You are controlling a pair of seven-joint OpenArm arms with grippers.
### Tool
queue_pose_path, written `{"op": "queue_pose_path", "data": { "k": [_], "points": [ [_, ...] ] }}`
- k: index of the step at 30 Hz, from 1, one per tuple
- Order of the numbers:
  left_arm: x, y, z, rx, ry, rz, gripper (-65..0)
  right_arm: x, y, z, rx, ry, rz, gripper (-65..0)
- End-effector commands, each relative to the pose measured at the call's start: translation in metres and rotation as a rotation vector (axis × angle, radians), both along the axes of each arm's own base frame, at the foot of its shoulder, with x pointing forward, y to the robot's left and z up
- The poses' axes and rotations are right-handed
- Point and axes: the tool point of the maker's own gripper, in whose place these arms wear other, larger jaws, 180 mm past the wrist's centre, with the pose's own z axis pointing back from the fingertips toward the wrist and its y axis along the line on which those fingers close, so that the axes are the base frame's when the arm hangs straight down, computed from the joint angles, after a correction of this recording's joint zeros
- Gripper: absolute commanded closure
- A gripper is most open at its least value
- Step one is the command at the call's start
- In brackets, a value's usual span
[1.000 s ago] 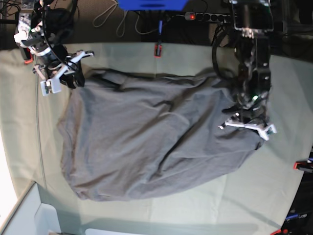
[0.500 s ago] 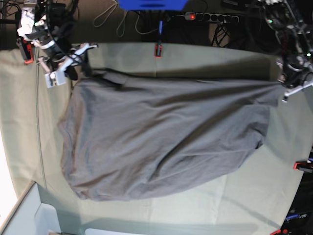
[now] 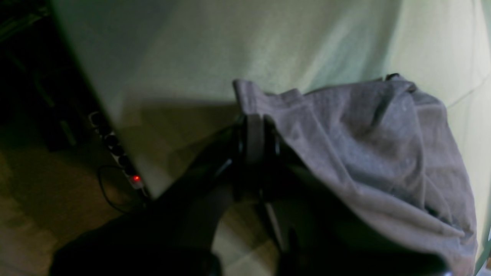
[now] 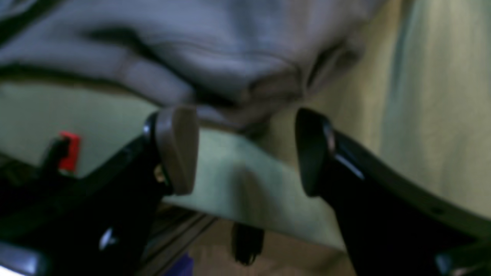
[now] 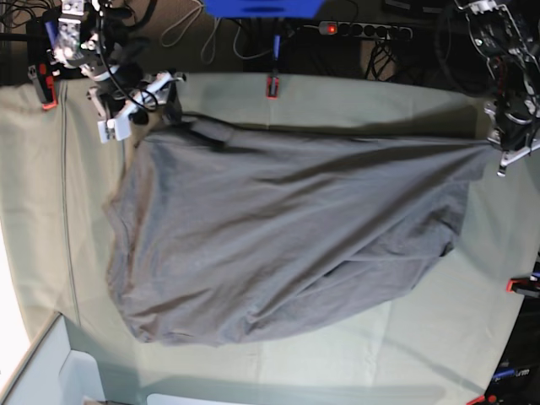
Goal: Layout the t-shirt on the table in an organized manner, then fold the t-shirt properly
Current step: 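Pull the held shirt corner with the right gripper away from the shirt, then release the shirt corner and move the right gripper onto the shirt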
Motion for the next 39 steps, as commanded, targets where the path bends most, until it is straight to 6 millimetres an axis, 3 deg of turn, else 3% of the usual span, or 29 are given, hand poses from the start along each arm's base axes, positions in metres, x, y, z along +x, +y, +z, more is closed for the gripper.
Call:
{"op": "queue_pose_path", "data": {
  "k": [1, 5, 8, 11, 14, 17, 19, 23, 26, 33, 39],
  "points": [
    [0.005, 0.007, 0.011, 0.031, -0.025, 0.003, 0.0, 0.009, -0.001, 0.005, 0.009, -0.032, -0.003, -40.0],
    [0.008, 0.007, 0.012, 0.032, -0.031, 0.001, 0.0, 0.018, 0.002, -0.004, 0.025, -0.022, -0.012, -39.6],
    [0.013, 0.008, 0.015, 0.036, -0.041, 0.001, 0.0, 0.018, 0.003, -0.007, 0.031, -0.014, -0.016, -35.0],
    [0.014, 0.009, 0.016, 0.038, -0.042, 0.001, 0.0, 0.018, 0.011, -0.007, 0.039, -0.014, 0.007, -22.8],
    [0.014, 0.008, 0.016, 0.034, -0.045, 0.001, 0.0, 0.016, 0.019, -0.007, 0.044, -0.012, 0.034, -0.6],
    [0.021, 0.007, 0.020, 0.032, -0.064, 0.002, 0.0, 0.007, 0.016, -0.001, 0.037, -0.015, 0.031, 0.0],
    [0.022, 0.008, 0.020, 0.035, -0.064, 0.002, 0.0, -0.002, 0.003, 0.015, 0.011, -0.049, -0.002, 0.0],
    [0.022, 0.009, 0.021, 0.038, -0.064, 0.001, 0.0, -0.018, 0.011, 0.048, 0.009, -0.105, -0.024, 0.0],
    [0.024, 0.007, 0.021, 0.032, -0.070, 0.002, 0.0, -0.030, 0.035, 0.055, 0.042, -0.101, 0.028, 0.0],
    [0.026, 0.007, 0.022, 0.029, -0.077, 0.002, 0.0, -0.068, 0.109, 0.042, 0.157, -0.009, 0.260, 0.0],
    [0.029, 0.010, 0.026, 0.038, -0.086, 0.006, 0.0, -0.087, 0.133, 0.041, 0.190, 0.018, 0.369, -11.0]
  ]
}}
